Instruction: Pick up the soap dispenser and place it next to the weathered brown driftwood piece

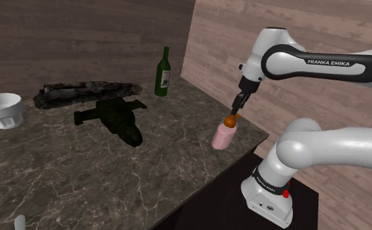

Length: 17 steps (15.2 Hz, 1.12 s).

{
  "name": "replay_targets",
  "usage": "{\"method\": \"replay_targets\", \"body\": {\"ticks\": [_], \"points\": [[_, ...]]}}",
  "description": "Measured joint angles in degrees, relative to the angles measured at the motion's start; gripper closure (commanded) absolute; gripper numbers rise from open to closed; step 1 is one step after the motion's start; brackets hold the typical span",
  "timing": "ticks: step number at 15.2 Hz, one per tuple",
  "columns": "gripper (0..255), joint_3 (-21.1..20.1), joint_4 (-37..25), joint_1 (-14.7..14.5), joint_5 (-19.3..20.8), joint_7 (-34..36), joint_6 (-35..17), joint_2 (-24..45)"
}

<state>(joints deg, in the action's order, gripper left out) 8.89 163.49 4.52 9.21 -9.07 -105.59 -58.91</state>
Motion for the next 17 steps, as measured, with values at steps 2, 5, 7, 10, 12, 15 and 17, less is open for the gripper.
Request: {"method": "replay_targets", "body": {"ticks": [2,5,7,10,12,15,17], "points": [[0,0.31,1.87,0.22,0.33,-0.06,-1.58,-0.26],[0,0.72,3.88,0.47,0.79,-0.05,-4.13,0.29],[0,0.77,4.23,0.50,0.85,-0.04,-4.52,0.31],[0,0.78,4.32,0.51,0.86,-0.03,-4.62,0.32],[255,0.78,4.32,0.51,0.86,-0.03,-4.63,0.32],[255,0.77,4.26,0.52,0.89,-0.03,-4.65,0.29],[255,0.79,4.23,0.54,0.91,-0.05,-4.64,0.25]]}}
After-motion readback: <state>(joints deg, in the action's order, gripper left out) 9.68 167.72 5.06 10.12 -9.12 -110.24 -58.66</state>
